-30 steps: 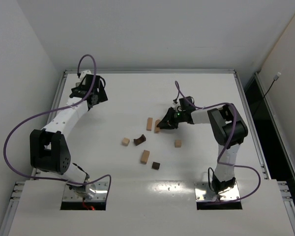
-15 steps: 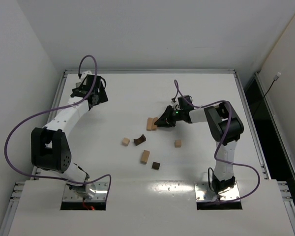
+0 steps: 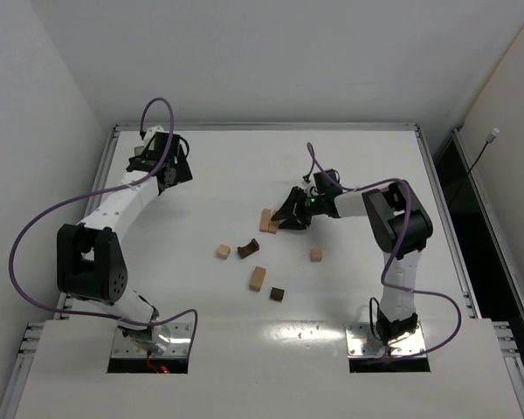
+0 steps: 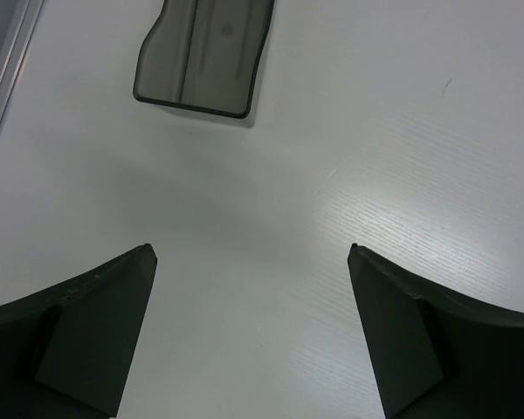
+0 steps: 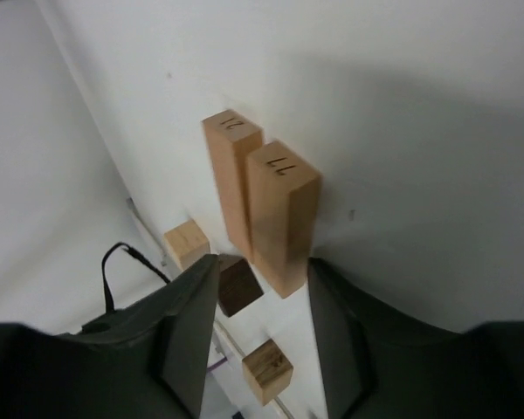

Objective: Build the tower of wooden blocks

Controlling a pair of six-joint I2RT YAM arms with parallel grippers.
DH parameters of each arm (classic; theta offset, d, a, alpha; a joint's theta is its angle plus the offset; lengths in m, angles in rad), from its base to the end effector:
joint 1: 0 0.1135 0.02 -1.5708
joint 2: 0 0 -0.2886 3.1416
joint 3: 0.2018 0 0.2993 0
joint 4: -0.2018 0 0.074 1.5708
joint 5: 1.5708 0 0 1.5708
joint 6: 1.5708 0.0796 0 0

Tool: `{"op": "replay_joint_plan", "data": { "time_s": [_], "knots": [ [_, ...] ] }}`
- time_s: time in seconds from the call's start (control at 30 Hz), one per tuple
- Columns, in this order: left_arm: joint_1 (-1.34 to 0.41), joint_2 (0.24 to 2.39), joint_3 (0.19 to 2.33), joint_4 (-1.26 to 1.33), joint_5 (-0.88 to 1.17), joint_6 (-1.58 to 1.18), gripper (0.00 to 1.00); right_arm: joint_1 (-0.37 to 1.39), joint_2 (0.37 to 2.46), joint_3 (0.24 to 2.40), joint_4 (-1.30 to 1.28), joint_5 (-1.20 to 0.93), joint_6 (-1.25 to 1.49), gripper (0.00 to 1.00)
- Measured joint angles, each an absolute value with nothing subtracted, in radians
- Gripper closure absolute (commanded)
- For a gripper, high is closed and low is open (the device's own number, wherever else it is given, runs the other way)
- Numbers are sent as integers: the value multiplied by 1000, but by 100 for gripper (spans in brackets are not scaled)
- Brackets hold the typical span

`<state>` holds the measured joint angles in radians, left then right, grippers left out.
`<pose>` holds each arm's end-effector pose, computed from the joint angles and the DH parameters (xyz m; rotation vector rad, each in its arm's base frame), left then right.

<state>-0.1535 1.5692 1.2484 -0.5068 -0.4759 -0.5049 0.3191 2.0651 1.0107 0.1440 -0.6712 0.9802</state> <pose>0.4154 -0.0274 0.2600 -0.6122 2.2125 0.2366 0.3999 0.1843 0.0345 0.5734 2.6698 1.3152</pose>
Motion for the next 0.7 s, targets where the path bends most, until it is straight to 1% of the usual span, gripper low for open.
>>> {"op": "replay_joint_plan", "data": {
  "time_s": [0.03, 0.1, 0.47, 0.7],
  "knots": [
    [-154, 1569, 1248, -507, -475, -505, 10, 320, 2060, 1013, 145, -675, 980, 51],
    [-154, 1569, 1248, -507, -475, -505, 10, 323, 2049, 1012, 144, -671, 977, 47],
    [-154, 1569, 1248, -507, -474, -505, 10, 321, 1993, 976, 107, -610, 959, 47],
    [-154, 1569, 1248, -507, -470, -505, 10, 318, 2000, 998, 68, -606, 953, 47]
  ]
}}
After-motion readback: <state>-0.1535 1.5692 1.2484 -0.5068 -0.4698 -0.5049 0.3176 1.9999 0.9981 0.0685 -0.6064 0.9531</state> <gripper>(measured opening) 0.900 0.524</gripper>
